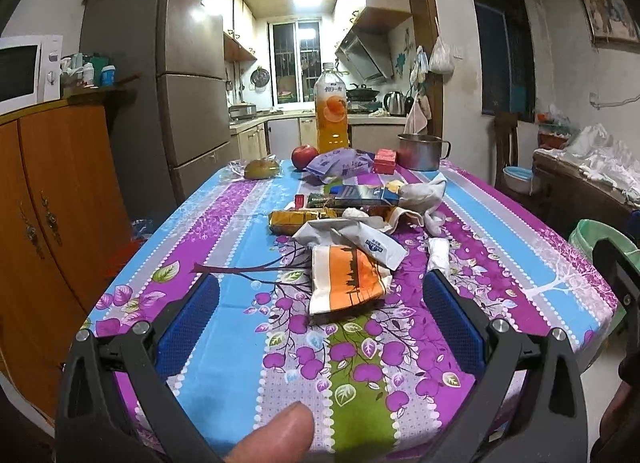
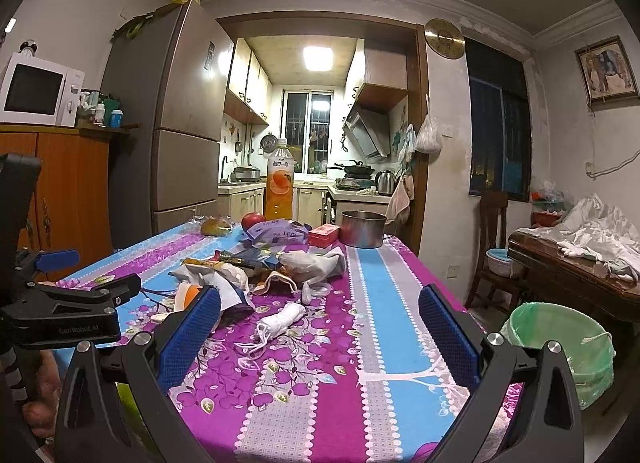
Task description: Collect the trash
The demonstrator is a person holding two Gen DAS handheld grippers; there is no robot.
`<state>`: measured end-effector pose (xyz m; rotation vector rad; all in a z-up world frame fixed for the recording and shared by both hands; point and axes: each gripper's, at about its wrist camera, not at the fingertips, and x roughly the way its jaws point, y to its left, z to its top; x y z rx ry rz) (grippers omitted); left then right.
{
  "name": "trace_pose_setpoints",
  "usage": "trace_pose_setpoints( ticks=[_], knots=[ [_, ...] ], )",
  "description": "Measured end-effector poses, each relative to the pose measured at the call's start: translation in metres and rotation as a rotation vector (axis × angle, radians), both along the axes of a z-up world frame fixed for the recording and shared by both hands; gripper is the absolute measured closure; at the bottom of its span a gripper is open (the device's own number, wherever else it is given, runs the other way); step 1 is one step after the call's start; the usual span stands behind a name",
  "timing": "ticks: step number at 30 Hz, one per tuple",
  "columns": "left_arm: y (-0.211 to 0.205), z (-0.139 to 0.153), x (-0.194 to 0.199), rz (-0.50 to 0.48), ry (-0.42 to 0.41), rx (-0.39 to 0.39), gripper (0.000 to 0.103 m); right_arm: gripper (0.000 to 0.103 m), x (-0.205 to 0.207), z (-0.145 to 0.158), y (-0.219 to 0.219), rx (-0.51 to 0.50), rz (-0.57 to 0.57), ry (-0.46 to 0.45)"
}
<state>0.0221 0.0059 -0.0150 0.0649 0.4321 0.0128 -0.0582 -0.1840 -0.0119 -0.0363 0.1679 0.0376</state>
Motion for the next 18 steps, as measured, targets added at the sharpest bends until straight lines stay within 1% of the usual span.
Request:
trace_pose_setpoints(
  ticks=[6,18],
  knots=[
    [0.0010,-0.0039,0.0068,0.006,0.041,-0.002,0.005,0.004,0.0032,0.0001,0.0014,-0.006,0.001,0.009],
    [0.0003,-0.0051,0.0108,0.003,0.042,-0.006,0.005,0.004,0.0082,-0.0012,0.0007,-0.005,0.003,0.021]
  ],
)
